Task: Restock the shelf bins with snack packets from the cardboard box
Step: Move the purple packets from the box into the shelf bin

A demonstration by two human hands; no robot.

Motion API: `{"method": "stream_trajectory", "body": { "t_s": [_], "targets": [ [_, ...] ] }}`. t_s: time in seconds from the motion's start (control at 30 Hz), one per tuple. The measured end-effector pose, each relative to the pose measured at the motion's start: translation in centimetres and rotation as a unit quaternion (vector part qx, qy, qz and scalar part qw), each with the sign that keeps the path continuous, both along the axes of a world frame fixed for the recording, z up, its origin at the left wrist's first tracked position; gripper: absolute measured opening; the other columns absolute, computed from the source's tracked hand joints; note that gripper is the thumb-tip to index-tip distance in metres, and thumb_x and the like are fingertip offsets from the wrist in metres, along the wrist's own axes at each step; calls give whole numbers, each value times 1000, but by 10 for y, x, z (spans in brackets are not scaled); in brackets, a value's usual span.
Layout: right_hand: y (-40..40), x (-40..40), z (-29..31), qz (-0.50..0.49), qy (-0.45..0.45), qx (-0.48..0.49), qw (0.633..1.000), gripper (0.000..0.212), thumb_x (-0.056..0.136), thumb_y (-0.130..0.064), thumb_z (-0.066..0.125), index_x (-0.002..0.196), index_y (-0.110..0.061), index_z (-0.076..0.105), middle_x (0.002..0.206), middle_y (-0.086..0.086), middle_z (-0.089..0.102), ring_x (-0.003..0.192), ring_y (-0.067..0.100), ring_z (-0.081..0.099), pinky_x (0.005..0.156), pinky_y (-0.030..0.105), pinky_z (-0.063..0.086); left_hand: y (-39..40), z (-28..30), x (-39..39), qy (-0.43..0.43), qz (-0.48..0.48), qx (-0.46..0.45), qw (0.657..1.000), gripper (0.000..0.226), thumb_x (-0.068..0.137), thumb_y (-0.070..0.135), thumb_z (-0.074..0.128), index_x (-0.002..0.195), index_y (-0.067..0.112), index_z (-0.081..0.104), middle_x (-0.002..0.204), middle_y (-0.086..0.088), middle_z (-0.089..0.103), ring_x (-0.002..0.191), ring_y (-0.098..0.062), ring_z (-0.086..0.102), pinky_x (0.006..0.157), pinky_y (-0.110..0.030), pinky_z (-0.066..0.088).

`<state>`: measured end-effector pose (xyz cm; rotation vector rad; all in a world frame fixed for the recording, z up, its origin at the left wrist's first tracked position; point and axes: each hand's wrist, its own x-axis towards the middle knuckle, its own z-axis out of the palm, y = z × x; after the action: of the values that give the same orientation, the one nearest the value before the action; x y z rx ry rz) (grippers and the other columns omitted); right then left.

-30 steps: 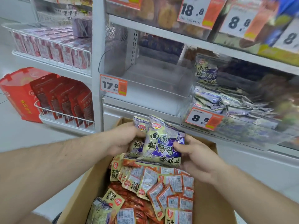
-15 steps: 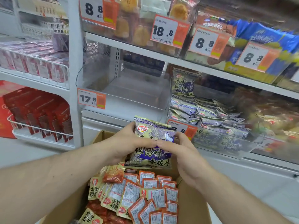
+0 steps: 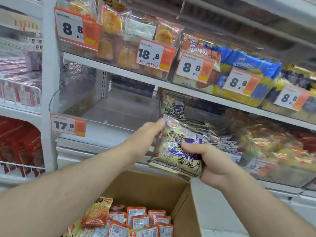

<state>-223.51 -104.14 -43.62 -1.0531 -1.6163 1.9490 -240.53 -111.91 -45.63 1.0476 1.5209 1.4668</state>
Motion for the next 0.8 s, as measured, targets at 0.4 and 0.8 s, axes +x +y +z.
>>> {"method": "stream_trajectory", "body": {
  "t_s": [0.4,0.8],
  "targets": [
    [143,-57,23,-131,-49,116,983,91,48,-19,97,127,0,56,110,14,71,91,28,72,86,44,57,64,-39,-21,478,85,-20,874,46,102,33,43,148,31,36,159,11,30,139,-16,41,105,-34,38],
    [159,-96,1,-176,-107,285,936,64,75,-25,86,122,-2,50,117,7,61,110,26,57,91,37,43,61,-41,-22,471,87,-3,878,44,103,34,40,147,35,36,160,15,28,135,-15,45,102,-33,36]
  ]
}}
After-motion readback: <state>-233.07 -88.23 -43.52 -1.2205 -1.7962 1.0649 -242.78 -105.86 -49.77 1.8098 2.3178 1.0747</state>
